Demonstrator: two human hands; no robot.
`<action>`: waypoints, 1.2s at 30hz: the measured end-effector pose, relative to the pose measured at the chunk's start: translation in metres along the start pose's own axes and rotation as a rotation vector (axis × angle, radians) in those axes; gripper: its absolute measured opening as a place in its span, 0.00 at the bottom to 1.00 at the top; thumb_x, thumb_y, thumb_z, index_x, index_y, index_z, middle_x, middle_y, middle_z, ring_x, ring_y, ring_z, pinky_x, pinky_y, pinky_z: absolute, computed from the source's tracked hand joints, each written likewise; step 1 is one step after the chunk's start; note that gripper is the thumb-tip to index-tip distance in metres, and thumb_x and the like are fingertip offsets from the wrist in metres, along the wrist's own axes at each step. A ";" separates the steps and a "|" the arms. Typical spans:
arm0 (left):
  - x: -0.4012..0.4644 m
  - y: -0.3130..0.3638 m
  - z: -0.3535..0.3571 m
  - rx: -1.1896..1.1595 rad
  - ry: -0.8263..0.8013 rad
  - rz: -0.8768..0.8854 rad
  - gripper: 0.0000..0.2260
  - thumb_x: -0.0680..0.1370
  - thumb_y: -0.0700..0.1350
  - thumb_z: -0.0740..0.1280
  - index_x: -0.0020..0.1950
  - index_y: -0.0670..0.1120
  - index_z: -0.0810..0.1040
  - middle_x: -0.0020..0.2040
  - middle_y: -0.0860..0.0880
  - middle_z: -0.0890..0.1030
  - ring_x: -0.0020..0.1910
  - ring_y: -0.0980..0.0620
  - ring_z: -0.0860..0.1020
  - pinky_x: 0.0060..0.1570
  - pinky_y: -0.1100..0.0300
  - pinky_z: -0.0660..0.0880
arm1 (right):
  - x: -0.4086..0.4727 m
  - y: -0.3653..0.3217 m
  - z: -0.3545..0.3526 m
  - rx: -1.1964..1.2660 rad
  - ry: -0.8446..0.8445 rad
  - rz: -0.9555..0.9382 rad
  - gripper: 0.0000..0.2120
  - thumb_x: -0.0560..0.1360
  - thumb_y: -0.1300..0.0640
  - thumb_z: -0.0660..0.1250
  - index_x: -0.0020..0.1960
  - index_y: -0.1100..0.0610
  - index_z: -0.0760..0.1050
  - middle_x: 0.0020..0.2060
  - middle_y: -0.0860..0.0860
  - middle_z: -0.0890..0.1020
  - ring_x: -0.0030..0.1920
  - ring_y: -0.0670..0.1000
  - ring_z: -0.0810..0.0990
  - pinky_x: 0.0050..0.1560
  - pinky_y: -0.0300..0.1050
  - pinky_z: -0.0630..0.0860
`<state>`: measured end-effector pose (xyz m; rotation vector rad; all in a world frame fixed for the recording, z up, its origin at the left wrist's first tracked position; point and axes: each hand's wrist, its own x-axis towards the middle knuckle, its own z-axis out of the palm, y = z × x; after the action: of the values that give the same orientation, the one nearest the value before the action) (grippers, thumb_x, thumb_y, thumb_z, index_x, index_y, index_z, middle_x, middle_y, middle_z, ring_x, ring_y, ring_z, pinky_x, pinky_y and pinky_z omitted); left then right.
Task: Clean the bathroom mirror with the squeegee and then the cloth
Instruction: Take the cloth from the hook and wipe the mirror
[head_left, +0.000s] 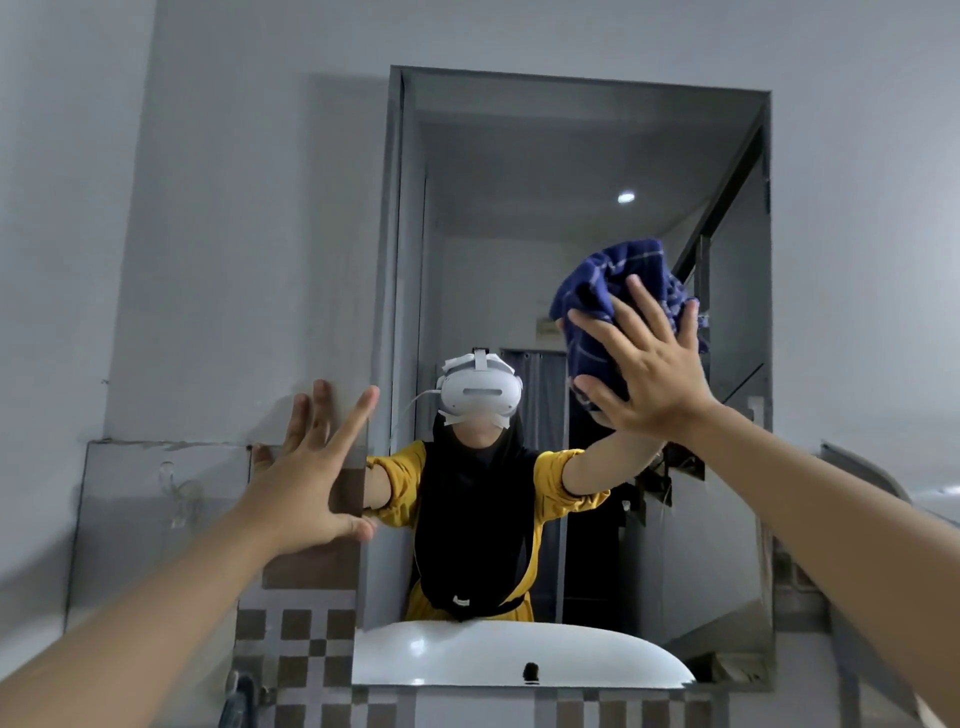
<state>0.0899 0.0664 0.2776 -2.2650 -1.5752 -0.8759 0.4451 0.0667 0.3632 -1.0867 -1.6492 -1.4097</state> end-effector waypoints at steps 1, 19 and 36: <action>0.000 0.001 0.000 0.004 -0.001 -0.006 0.60 0.61 0.59 0.77 0.64 0.69 0.24 0.68 0.50 0.20 0.70 0.45 0.26 0.66 0.30 0.45 | -0.007 0.010 -0.001 0.001 0.001 0.055 0.31 0.74 0.35 0.53 0.74 0.46 0.61 0.74 0.52 0.66 0.77 0.58 0.53 0.67 0.78 0.51; 0.000 0.003 0.001 0.109 0.023 -0.031 0.61 0.62 0.61 0.76 0.66 0.64 0.22 0.68 0.47 0.21 0.72 0.43 0.31 0.66 0.29 0.51 | -0.036 -0.041 0.009 0.174 0.050 0.908 0.31 0.75 0.39 0.53 0.75 0.42 0.50 0.78 0.50 0.52 0.78 0.54 0.39 0.65 0.80 0.43; -0.032 -0.032 0.039 0.193 0.181 0.150 0.43 0.68 0.72 0.57 0.72 0.64 0.32 0.74 0.46 0.29 0.73 0.44 0.37 0.69 0.33 0.51 | 0.027 -0.194 0.018 0.267 -0.062 0.597 0.31 0.76 0.40 0.55 0.76 0.41 0.50 0.79 0.47 0.49 0.77 0.55 0.36 0.64 0.79 0.37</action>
<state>0.0667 0.0748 0.2235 -2.0744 -1.3318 -0.8252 0.2569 0.0780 0.3069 -1.3258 -1.3430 -0.7559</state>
